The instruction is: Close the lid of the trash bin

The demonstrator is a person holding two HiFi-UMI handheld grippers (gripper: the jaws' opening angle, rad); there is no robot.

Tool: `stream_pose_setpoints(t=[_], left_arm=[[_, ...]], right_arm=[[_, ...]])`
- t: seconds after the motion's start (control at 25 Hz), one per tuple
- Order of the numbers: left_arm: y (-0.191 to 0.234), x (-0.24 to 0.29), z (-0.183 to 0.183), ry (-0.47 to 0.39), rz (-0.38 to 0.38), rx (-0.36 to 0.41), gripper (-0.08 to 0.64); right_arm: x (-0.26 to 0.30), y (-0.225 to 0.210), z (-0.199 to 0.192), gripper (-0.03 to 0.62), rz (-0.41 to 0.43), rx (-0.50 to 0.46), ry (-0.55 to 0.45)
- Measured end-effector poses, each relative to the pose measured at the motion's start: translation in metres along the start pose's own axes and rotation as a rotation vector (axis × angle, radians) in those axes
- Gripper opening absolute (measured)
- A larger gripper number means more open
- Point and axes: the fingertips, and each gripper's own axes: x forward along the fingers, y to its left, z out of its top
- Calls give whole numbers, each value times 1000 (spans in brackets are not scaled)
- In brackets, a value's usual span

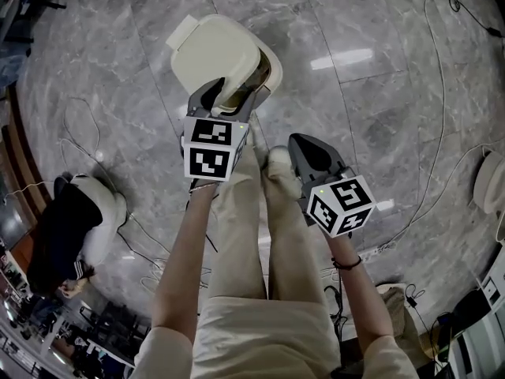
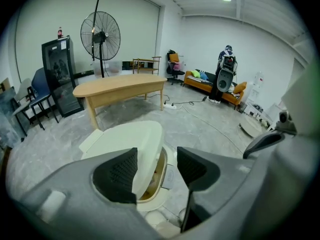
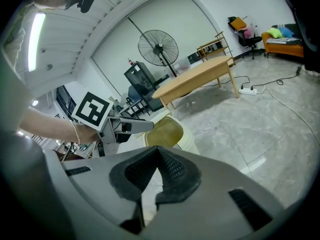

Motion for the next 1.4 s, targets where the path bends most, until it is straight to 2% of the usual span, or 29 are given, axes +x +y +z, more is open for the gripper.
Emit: stream_pose_setpoints(t=[0.56,0.8,1.16,1.4], left_arm=[[-10,26,-31,68,-93,-69,224],[-12,37,-44,78,-136,-102,196],[-11,53,-58,65,-141,-111,157],[-4,60,-67,71,-102,-128,105]], right_arm=[[15,-13,-7,5,-39,11,-6],[21,-19,-14,5,-100,-16,-18],[29,-38,-34,5,-159,-20,-16],[33,-47,-43,5,-176,-50,12]])
